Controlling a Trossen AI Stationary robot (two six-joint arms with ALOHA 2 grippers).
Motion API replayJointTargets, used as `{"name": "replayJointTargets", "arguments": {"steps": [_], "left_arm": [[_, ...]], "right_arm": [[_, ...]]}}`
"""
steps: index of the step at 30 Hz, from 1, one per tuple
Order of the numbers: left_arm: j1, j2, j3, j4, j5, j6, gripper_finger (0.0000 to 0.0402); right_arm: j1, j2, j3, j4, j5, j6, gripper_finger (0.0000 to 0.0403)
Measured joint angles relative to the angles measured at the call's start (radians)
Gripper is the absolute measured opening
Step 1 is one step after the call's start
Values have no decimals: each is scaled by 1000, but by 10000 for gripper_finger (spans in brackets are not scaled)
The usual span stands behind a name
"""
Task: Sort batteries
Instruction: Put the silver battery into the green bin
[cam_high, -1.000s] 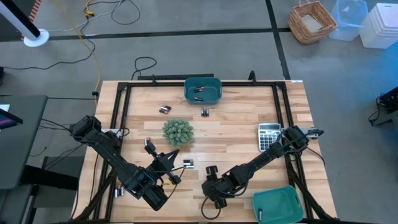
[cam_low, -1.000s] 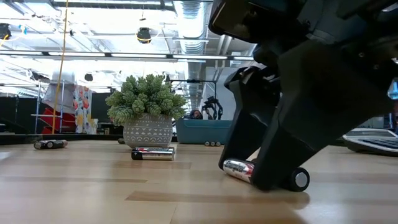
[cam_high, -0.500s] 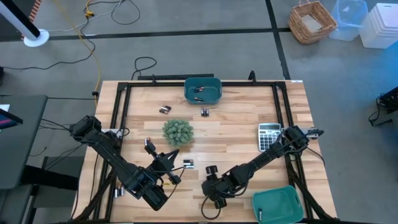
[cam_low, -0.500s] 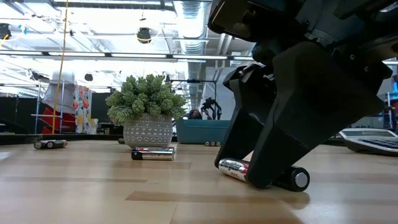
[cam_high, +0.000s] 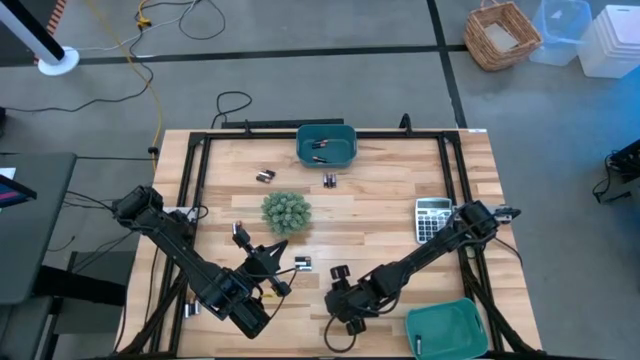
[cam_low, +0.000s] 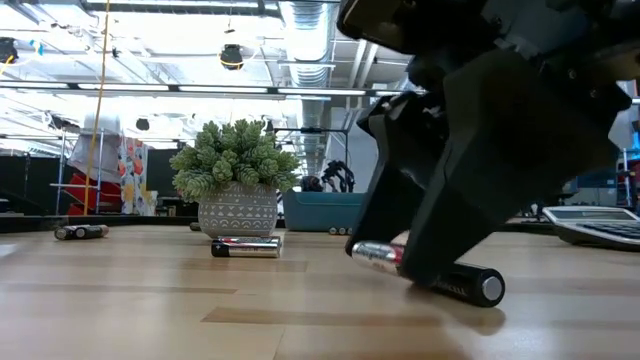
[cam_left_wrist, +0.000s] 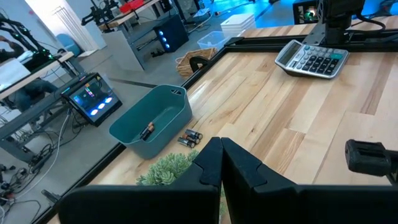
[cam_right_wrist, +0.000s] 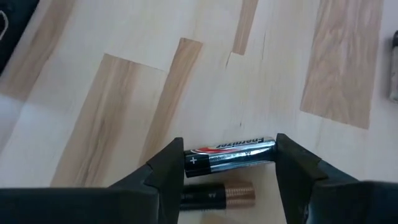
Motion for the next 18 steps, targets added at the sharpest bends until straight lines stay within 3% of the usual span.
{"name": "replayJointTargets", "arguments": {"steps": [18], "left_arm": [[0,0,0,2,13,3,0]], "right_arm": [[0,-123,-1,-4,0,-95,199]]}}
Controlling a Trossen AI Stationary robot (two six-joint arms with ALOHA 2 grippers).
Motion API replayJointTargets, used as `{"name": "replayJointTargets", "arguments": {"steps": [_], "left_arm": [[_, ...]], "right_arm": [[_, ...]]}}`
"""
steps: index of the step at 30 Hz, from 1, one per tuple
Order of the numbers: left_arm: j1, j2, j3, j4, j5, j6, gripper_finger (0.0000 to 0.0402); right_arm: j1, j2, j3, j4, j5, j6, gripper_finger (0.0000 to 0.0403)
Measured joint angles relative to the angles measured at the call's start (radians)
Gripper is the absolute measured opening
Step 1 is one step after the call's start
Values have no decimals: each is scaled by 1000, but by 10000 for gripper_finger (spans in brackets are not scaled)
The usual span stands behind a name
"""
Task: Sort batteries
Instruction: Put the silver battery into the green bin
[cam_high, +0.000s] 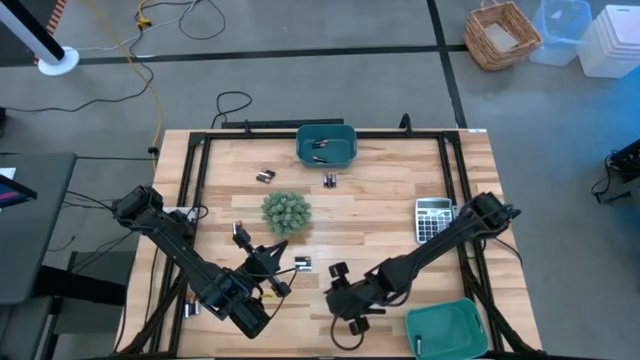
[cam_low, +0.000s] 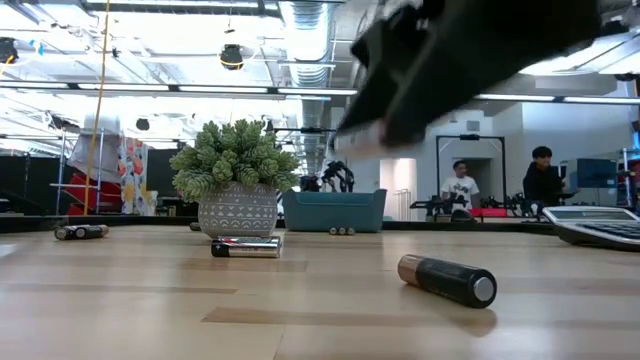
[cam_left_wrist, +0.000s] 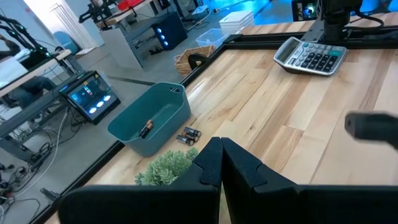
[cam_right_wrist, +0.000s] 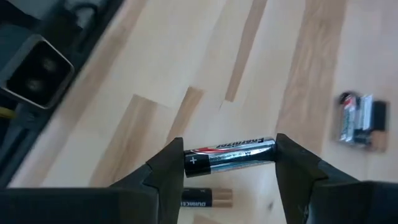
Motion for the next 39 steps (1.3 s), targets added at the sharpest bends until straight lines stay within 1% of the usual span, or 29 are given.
{"name": "replayJointTargets", "arguments": {"steps": [12,17,23,28,32,36,39], "left_arm": [[0,0,0,6,3,0,0],[0,0,-7,17,3,0,0],[5,0,-14,17,4,1,0],[16,0,-13,19,16,0,0],[30,0,-14,22,41,0,0],[46,0,-14,37,60,0,0],[61,0,-14,56,67,0,0]], "right_arm": [[6,-190,-4,-54,-1,-71,200],[10,-319,-99,-31,-23,-89,200],[44,-536,-269,0,-23,-42,202],[127,-720,-406,12,-23,-4,202],[228,-857,-498,17,-22,54,202],[348,-963,-571,21,-22,97,203],[435,-1018,-611,16,-22,119,203]]}}
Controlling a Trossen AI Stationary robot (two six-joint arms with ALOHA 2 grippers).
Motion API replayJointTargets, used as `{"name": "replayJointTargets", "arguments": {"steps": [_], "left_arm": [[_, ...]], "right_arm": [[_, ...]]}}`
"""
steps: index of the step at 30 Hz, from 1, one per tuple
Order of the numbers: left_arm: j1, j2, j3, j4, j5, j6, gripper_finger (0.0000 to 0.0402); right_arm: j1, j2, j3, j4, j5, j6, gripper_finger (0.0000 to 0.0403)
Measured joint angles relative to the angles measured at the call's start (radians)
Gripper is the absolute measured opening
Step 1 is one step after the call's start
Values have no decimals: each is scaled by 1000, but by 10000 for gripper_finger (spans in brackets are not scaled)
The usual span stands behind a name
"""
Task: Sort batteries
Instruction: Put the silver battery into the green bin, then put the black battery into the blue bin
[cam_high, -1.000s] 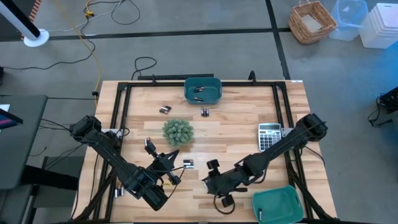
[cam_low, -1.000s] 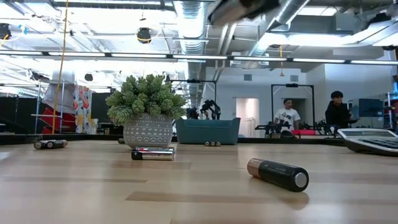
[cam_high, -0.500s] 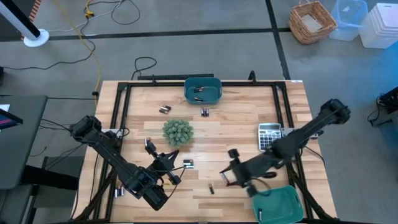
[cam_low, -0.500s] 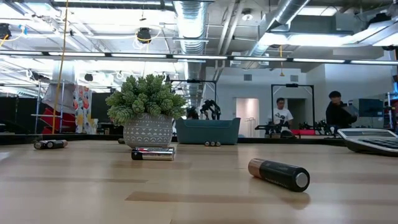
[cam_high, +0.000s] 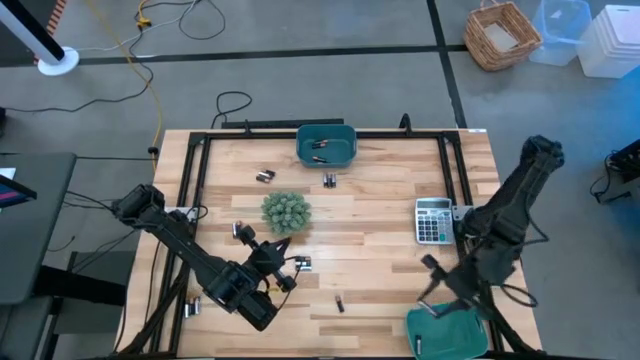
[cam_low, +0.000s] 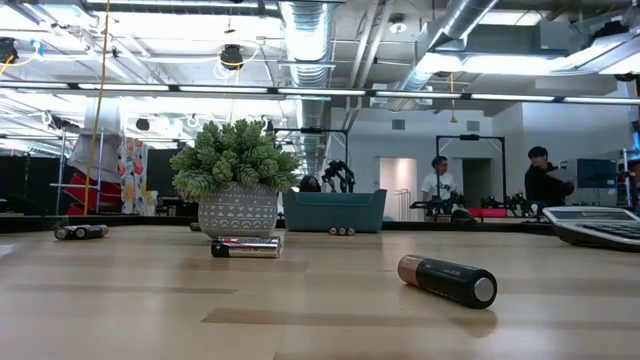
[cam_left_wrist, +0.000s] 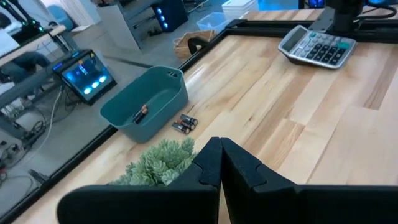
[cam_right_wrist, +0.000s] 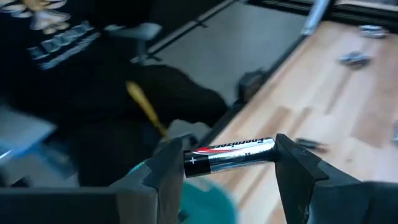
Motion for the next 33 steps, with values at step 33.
{"name": "replayJointTargets", "arguments": {"steps": [33], "left_arm": [[106,0,0,212,72,122,0]], "right_arm": [[211,165,-44,-2,32,282,307]]}}
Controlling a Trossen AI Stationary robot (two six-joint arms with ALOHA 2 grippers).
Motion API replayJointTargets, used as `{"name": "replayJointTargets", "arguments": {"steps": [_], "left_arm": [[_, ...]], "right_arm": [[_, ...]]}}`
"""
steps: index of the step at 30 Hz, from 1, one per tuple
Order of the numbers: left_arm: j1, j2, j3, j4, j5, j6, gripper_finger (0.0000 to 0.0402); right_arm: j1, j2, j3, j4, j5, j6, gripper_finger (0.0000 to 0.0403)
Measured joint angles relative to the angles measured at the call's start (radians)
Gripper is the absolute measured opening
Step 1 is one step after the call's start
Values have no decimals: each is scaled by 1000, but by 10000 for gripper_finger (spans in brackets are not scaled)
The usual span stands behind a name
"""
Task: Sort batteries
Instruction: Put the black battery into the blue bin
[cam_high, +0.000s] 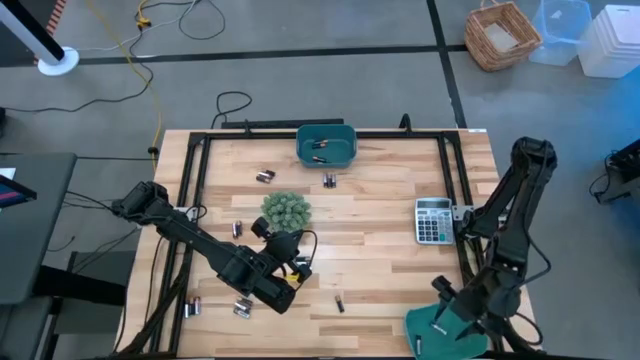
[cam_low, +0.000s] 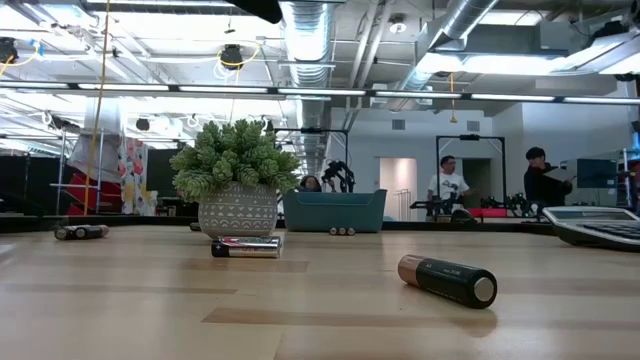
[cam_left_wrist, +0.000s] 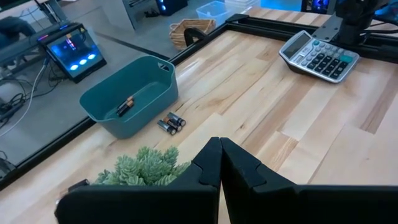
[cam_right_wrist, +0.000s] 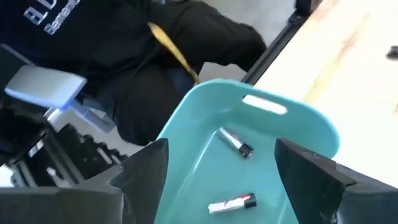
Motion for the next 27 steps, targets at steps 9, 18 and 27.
{"name": "replayJointTargets", "arguments": {"steps": [9,18,27], "left_arm": [[0,0,0,16,61,35,0],[12,17,0,5,241,54,0],[12,119,-1,-144,394,-50,0]], "right_arm": [[-101,-1,0,5,60,-171,309],[-296,-38,1,189,250,-490,306],[-500,-29,1,236,259,-572,306]]}}
